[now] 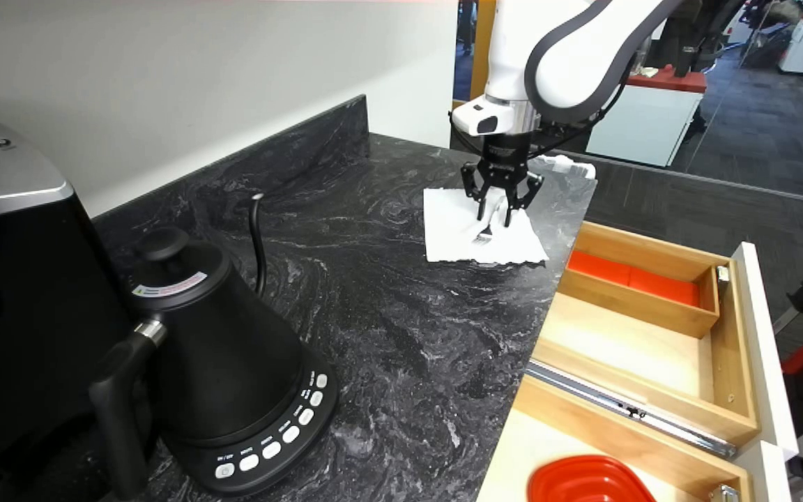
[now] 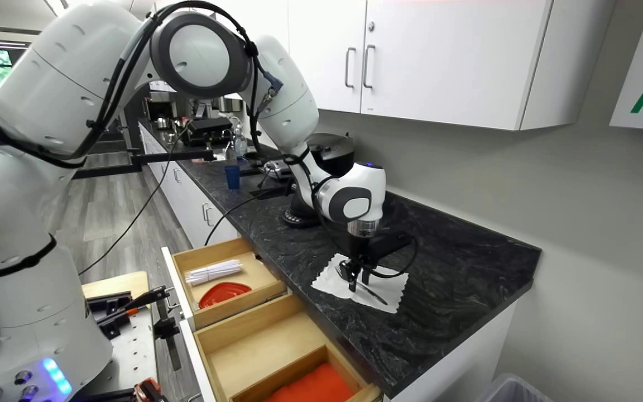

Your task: Take the fork from the counter and put it in the drawer

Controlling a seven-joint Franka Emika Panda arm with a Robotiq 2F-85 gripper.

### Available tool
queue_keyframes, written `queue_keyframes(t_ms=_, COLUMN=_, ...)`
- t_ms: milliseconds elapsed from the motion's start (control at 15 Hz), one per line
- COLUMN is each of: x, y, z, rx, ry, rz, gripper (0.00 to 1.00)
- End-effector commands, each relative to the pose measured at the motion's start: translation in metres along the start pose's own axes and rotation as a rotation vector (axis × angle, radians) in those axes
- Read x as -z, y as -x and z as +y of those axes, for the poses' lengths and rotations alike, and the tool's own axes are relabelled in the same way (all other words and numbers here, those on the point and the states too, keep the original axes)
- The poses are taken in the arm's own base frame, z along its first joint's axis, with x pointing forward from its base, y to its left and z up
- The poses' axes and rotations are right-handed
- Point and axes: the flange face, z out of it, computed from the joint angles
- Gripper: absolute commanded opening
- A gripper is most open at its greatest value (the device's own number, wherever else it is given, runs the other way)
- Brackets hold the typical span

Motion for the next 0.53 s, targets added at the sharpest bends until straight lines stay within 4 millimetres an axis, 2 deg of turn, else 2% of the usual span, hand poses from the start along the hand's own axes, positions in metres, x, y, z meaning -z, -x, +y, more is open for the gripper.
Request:
queue_keyframes(t_ms=0, x=0.013, y=0.005, z=-0.006, rx=0.006, ry=0.018, rz=0.013, gripper=0.82)
queue_keyframes(t_ms=67, x=0.015, y=0.004, z=-0.004, rx=0.007, ry=0.03, rz=0.011, gripper=0.39)
queue_keyframes(t_ms=133, x=0.016, y=0.003, z=-0.002, rx=0.016, ry=0.033, rz=0.011, gripper=0.43)
queue_keyframes(t_ms=200, x=0.017, y=0.002, z=-0.001, rx=0.018, ry=0.035, rz=0.009, gripper=0.42)
queue_keyframes(t_ms=467, x=0.019, y=-0.002, z=0.005, rx=0.017, ry=0.04, rz=0.008, gripper=0.15)
